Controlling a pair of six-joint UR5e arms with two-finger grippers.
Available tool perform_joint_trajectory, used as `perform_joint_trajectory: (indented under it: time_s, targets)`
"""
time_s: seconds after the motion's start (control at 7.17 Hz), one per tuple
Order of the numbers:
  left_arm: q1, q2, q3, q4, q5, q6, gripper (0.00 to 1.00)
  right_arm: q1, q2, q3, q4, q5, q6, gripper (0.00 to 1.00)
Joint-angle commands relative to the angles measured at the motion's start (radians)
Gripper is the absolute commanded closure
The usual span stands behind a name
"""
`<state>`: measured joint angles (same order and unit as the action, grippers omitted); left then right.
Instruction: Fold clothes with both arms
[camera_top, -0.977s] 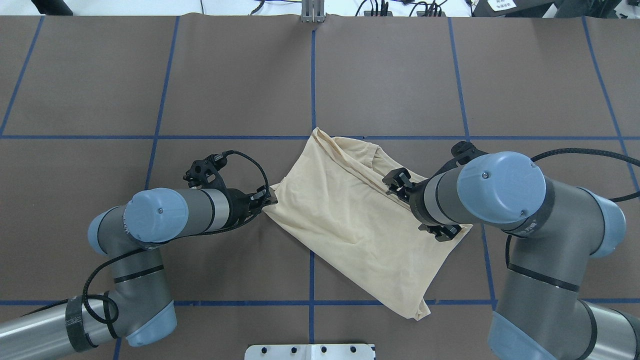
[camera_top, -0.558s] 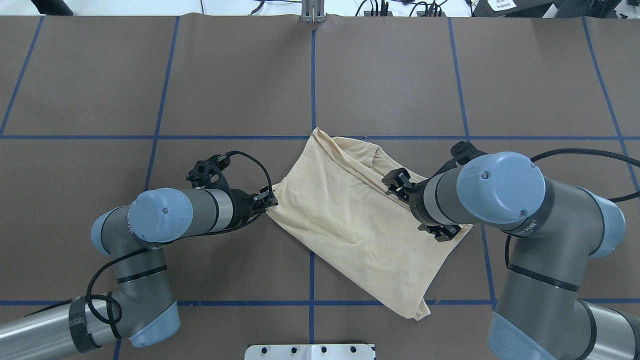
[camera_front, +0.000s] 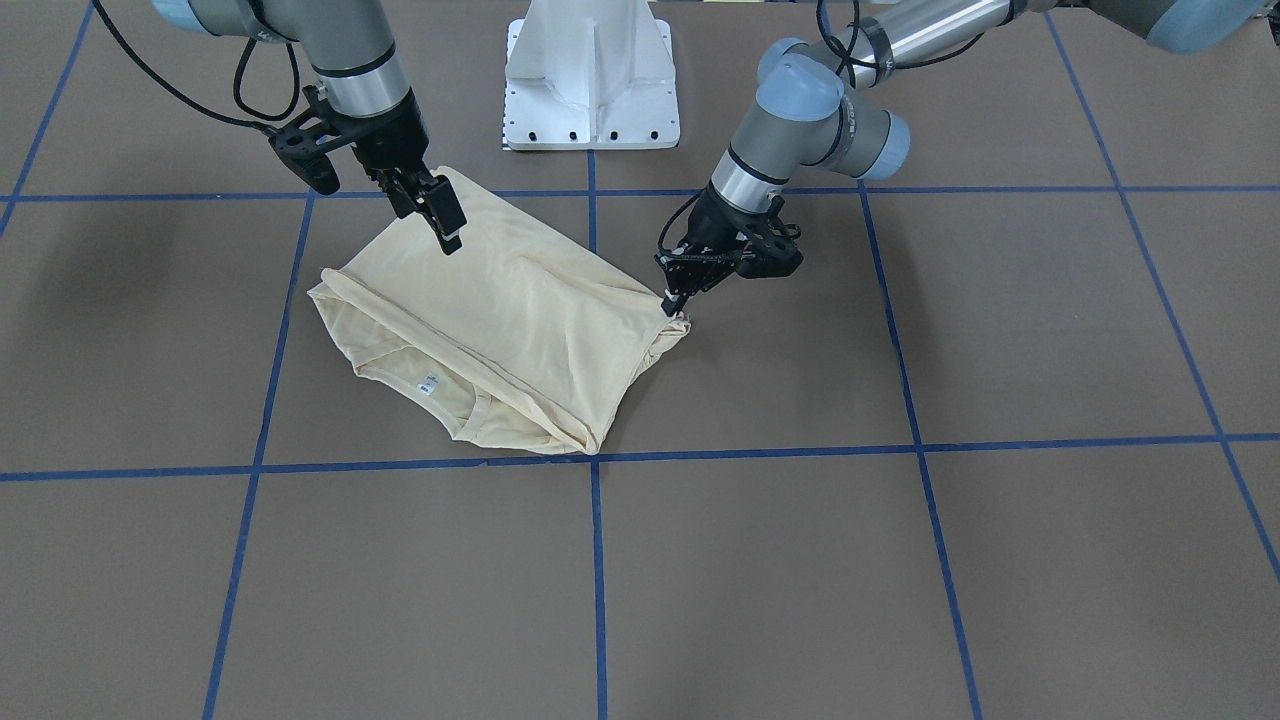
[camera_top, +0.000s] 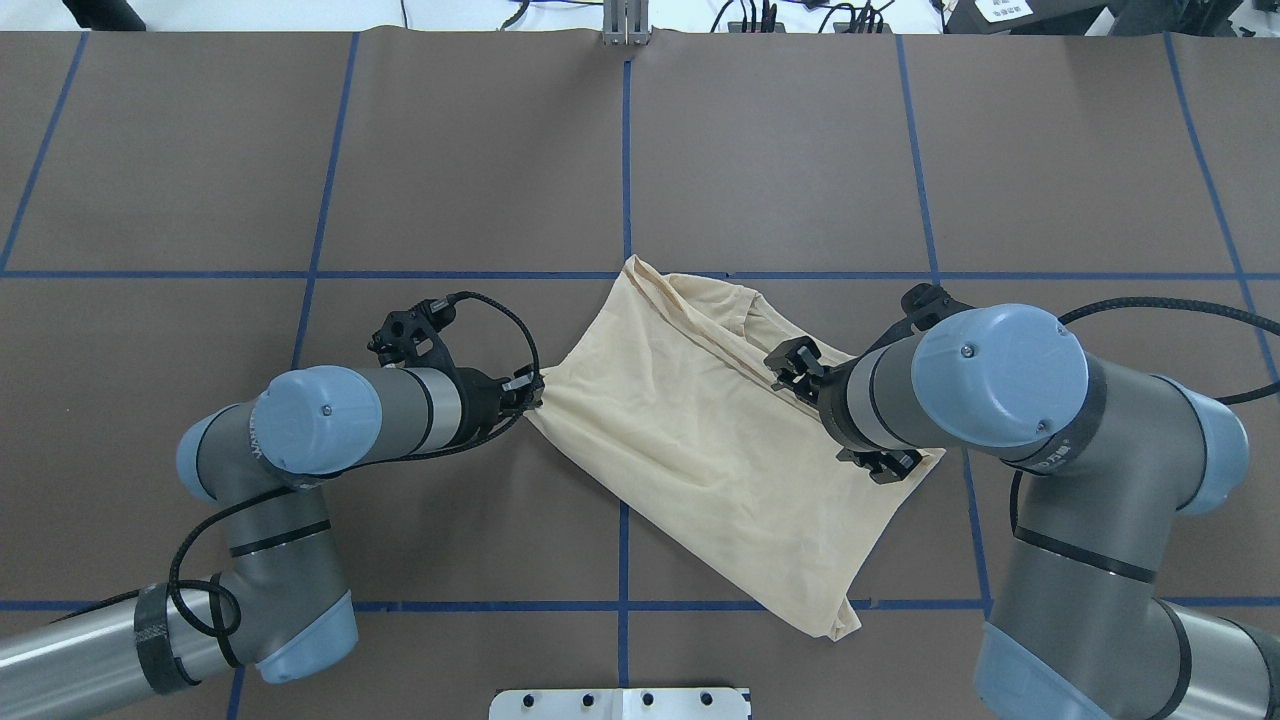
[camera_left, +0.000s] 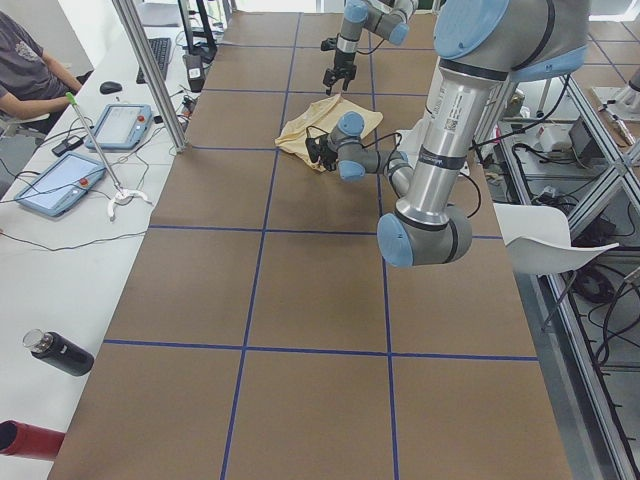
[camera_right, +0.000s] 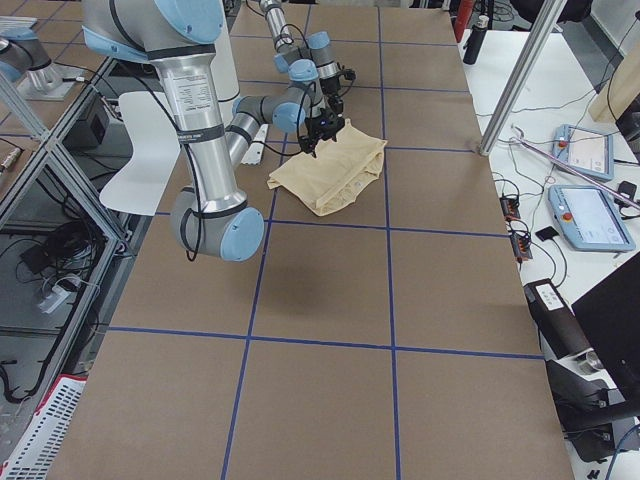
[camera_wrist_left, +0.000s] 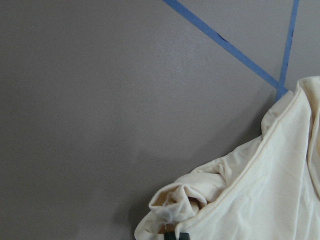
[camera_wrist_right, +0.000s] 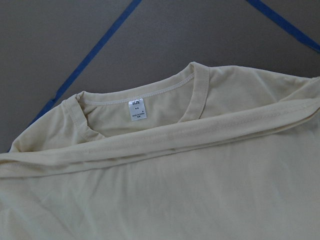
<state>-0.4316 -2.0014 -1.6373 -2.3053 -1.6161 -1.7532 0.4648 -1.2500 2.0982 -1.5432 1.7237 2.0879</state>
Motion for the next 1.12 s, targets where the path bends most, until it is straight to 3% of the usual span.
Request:
perform_joint_trajectory:
  time_s: [0.0,0.42,0.56,0.7,0.98]
  targets:
    - [-0.099,-0.023,0.067,-0.005,0.001,0.166,1.0,0.0,0.001,-0.01,0.0,-0.003,0.0,0.0]
    - [-0.247,-0.21,0.322,-0.037,-0.001,0.344,1.0,-0.002,0.001,-0.02,0.0,-0.013,-0.005,0.0]
    - [-0.269,-0.267,0.424,-0.136,-0.001,0.427,1.0,-0.002,0.02,-0.041,0.0,-0.016,-0.005,0.0]
    - [-0.279,-0.346,0.545,-0.196,0.007,0.44,0.68,-0.003,0.055,-0.072,0.0,-0.018,-0.003,0.0]
    - [-0.297,-0.405,0.597,-0.198,0.005,0.454,0.62,-0.006,0.081,-0.098,0.002,-0.019,-0.002,0.0]
